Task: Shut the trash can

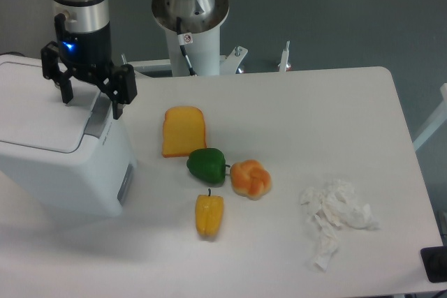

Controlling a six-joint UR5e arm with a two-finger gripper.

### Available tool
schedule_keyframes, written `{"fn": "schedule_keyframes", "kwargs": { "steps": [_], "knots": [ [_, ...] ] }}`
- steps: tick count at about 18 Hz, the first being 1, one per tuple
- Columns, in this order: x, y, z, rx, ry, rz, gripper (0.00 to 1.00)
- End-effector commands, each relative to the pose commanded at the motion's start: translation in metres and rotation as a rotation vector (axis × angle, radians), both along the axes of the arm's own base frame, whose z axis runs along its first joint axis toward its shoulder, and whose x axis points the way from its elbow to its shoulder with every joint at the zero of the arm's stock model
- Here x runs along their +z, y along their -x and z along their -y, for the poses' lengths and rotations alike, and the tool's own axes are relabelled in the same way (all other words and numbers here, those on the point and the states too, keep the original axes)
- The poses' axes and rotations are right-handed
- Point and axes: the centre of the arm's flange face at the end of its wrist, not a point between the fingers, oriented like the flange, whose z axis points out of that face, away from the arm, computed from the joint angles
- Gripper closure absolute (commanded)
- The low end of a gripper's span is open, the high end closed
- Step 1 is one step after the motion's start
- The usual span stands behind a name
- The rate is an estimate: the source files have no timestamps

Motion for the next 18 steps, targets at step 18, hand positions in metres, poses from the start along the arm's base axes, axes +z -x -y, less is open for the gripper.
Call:
{"fn": "schedule_keyframes", "kwargs": {
  "steps": [18],
  "knots": [
    [-0.005, 0.031, -0.004, 0.046, -0.022, -0.013, 0.00]
  ]
}}
